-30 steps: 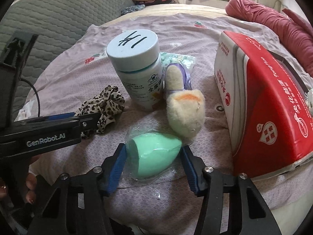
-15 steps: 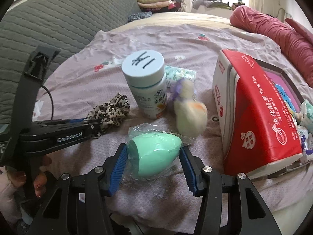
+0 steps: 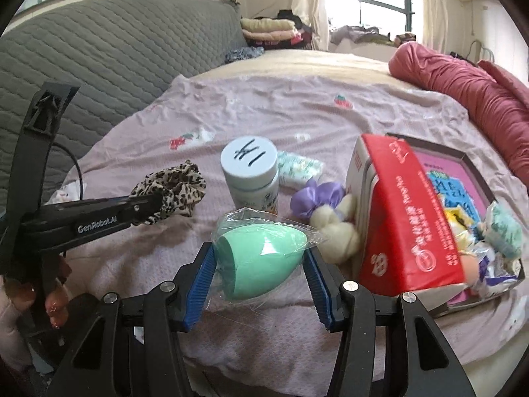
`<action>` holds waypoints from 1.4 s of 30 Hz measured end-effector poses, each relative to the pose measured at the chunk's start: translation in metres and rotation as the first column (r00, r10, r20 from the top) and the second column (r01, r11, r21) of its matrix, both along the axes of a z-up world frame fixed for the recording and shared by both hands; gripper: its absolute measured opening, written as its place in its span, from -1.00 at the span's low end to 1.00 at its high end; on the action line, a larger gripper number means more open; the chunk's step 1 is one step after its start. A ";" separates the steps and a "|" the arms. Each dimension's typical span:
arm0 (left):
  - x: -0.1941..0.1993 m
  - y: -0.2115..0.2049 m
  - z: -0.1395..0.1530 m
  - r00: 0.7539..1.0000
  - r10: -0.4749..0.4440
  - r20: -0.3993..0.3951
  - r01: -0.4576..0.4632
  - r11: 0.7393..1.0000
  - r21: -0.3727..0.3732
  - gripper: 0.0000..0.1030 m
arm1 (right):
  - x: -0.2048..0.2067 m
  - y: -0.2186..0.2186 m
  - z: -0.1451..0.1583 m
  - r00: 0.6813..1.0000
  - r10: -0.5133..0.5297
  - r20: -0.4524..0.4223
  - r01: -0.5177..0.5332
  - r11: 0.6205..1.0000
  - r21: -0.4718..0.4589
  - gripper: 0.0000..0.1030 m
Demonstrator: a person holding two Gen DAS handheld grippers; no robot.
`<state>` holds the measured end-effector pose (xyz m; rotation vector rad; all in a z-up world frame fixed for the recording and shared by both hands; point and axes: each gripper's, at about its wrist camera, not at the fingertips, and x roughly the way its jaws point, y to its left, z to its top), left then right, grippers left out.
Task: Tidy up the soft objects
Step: 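Carry the scrunchie in left tool and sponge in right tool over the tray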
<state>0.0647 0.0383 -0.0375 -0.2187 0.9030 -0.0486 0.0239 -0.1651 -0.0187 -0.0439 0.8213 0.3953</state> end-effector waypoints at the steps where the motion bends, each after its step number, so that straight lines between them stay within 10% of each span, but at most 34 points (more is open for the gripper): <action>1: -0.001 -0.001 0.002 1.000 0.001 0.007 -0.001 1.000 0.003 -0.72 | -0.001 -0.002 0.003 1.000 -0.005 0.011 0.005 1.000 -0.003 0.07; 42: -0.053 -0.085 0.111 0.980 -0.090 0.180 0.069 0.990 0.120 -0.72 | -0.018 -0.096 0.069 0.951 -0.223 0.216 0.198 0.971 0.130 0.07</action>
